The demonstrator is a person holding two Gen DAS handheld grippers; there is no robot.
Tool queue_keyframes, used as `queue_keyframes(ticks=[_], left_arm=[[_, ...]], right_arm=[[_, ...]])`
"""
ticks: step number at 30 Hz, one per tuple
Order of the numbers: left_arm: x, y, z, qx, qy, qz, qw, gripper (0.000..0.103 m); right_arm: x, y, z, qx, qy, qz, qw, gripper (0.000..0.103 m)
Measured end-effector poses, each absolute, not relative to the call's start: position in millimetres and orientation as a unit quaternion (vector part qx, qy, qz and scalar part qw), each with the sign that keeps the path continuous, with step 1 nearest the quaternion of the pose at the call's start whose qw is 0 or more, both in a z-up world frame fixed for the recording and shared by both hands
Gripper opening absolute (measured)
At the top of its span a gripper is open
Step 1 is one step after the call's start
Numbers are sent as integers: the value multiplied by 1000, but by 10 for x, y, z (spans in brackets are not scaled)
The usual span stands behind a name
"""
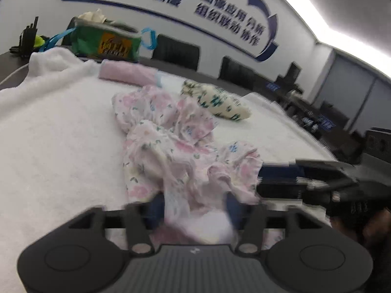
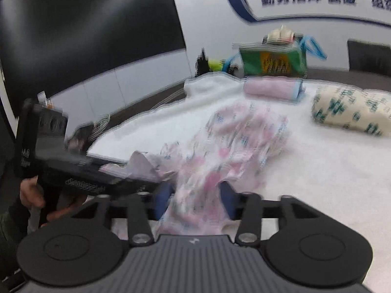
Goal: Fold clothes
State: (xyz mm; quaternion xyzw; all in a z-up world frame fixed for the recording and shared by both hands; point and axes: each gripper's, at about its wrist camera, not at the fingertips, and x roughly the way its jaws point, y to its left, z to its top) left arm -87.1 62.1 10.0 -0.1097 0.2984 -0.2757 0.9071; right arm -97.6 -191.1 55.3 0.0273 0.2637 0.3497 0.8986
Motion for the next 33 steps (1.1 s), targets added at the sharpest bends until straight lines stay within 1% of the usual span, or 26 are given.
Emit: queue_keyframes(ticks=[1,2,5,10,12,15,16,17,18,19,20,23,24,25,26,27,28,29,30,31,33], left_arm=[[-913,693,142,-111,286,-286,908,82],[-960,771,172,-110,275,-298,908,83],[-1157,987,209,-111,253,-322,906,83],[-1362,1237,177,-124,251,-309,909,83],[-1398,1260,149,-124,255,-311,907,82],[-1426,1217,122,-115,253,-324,904,80],[-1425,1190,118,-114,252,-329,903,77],[-1422,1167,115,-114,252,-334,901,71],[-1420,1145,111,-115,252,-340,899,68],[-1405,1116,97,-117,257,-344,895,61],[-1381,1082,74,-119,267,-348,891,55],[-1338,1008,-21,-117,291,-349,883,44],[-1331,1000,-46,-120,296,-348,882,38],[-1326,1001,-61,-125,298,-349,879,27],[-1322,1007,-69,-132,301,-351,877,24],[-1325,1016,-69,-136,301,-350,877,24],[-1335,1025,-65,-138,299,-348,878,24],[-1350,1032,-58,-136,297,-347,879,24],[-1369,1035,-48,-132,294,-347,881,23],[-1383,1036,-43,-129,291,-348,882,23],[-1403,1023,-35,-122,287,-352,883,25]], right_arm=[[-983,-1961,604,31,251,348,903,54],[-993,-1987,656,35,240,349,905,54],[-996,-1934,759,30,220,363,905,54],[-886,-1606,701,7,237,391,890,54],[-834,-1439,697,-4,242,396,886,54],[-768,-1204,667,-23,255,414,873,58],[-744,-1122,637,-31,263,418,869,57],[-717,-1060,587,-39,276,418,865,51],[-690,-997,537,-46,288,417,861,40],[-664,-938,489,-53,300,416,857,10],[-655,-938,470,-50,305,409,858,4],[-602,-1116,495,0,302,380,874,4],[-564,-1205,506,19,303,363,881,4],[-538,-1279,516,33,303,351,885,5],[-530,-1339,530,42,305,348,886,7],[-524,-1399,546,51,306,345,886,8],[-555,-1446,583,57,303,359,881,15],[-626,-1481,629,59,292,383,874,40],[-726,-1470,680,49,275,405,870,58],[-825,-1456,729,39,258,427,866,82],[-985,-1299,764,-9,244,449,859,82]])
